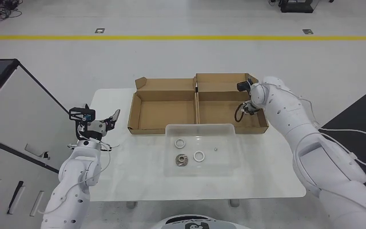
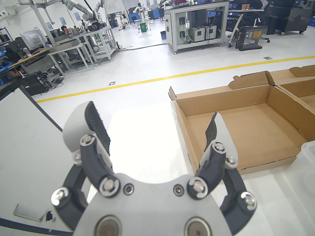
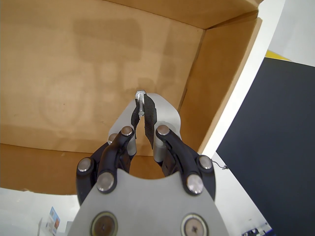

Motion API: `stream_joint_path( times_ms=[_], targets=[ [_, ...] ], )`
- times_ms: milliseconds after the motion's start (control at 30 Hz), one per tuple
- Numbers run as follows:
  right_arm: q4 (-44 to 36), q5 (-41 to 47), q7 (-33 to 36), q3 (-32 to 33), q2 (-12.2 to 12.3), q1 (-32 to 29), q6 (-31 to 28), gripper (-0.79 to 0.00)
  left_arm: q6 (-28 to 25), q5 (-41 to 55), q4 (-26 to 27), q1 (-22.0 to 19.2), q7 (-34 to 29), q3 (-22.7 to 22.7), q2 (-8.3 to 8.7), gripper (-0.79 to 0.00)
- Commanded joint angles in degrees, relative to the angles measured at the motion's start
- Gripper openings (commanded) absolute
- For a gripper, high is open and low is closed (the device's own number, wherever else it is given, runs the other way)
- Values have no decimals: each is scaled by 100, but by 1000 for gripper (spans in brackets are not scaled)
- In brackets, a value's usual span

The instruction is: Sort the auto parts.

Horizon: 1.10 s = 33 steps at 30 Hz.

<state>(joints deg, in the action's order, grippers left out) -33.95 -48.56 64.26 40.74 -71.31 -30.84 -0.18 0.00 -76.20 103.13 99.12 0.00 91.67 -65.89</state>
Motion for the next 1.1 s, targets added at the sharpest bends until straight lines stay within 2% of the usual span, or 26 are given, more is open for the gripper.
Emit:
stream_joint_path(
  times_ms=[0, 233, 267, 400, 433, 467, 500, 533, 567, 833, 1067],
  targets=[
    [72, -6, -22, -8, -24, 12, -7, -785, 0, 0, 0, 0, 0, 0, 0, 0],
    [282, -15, -76, -25, -109, 73, -52, -785, 0, 0, 0, 0, 0, 0, 0, 0],
    [304, -17, -89, -25, -120, 81, -59, -671, 0, 0, 0, 0, 0, 0, 0, 0],
    [379, -24, -148, -9, -152, 128, -74, -431, 0, 0, 0, 0, 0, 0, 0, 0],
    [392, -27, -157, -3, -157, 140, -80, -336, 0, 0, 0, 0, 0, 0, 0, 0],
    [398, -40, -174, 0, -162, 151, -85, -203, 0, 0, 0, 0, 0, 0, 0, 0],
    [402, -53, -186, 4, -165, 160, -89, -172, 0, 0, 0, 0, 0, 0, 0, 0],
    [398, -61, -194, 9, -169, 169, -96, -46, 0, 0, 0, 0, 0, 0, 0, 0],
    [390, -76, -202, 14, -171, 178, -109, 0, 0, 0, 0, 0, 0, 0, 0, 0],
    [218, -171, -262, 103, -146, 201, -151, 0, 0, 0, 0, 0, 0, 0, 0, 0],
    [-237, -326, -317, 292, -20, 189, -297, 0, 0, 0, 0, 0, 0, 0, 0, 0]
  ],
)
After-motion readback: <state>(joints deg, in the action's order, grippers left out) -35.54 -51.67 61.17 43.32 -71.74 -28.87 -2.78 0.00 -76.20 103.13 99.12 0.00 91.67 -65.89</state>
